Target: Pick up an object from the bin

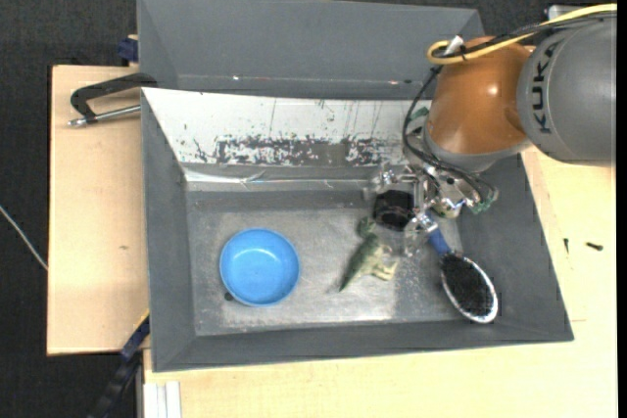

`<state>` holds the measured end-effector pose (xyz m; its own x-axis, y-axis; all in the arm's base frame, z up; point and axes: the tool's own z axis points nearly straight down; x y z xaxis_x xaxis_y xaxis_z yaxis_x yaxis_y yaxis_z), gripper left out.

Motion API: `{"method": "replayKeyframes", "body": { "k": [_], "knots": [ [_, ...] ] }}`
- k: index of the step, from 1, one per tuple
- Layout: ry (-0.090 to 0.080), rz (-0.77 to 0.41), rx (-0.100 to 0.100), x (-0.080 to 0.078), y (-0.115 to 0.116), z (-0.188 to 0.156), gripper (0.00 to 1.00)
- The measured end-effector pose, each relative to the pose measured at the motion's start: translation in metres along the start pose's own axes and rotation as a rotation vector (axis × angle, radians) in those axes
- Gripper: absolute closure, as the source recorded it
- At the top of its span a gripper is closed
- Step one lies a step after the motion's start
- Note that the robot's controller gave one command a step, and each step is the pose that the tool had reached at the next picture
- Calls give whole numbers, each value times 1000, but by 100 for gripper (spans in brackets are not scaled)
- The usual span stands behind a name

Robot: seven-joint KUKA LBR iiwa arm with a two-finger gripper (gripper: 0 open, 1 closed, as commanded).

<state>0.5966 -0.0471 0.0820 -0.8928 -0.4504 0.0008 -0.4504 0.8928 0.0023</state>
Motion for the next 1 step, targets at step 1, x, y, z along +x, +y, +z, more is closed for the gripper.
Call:
{"method": "replayKeyframes", "body": {
  "k": [1],
  "knots": [
    [-5,0,2,-2,0,-2,100]
  ]
}}
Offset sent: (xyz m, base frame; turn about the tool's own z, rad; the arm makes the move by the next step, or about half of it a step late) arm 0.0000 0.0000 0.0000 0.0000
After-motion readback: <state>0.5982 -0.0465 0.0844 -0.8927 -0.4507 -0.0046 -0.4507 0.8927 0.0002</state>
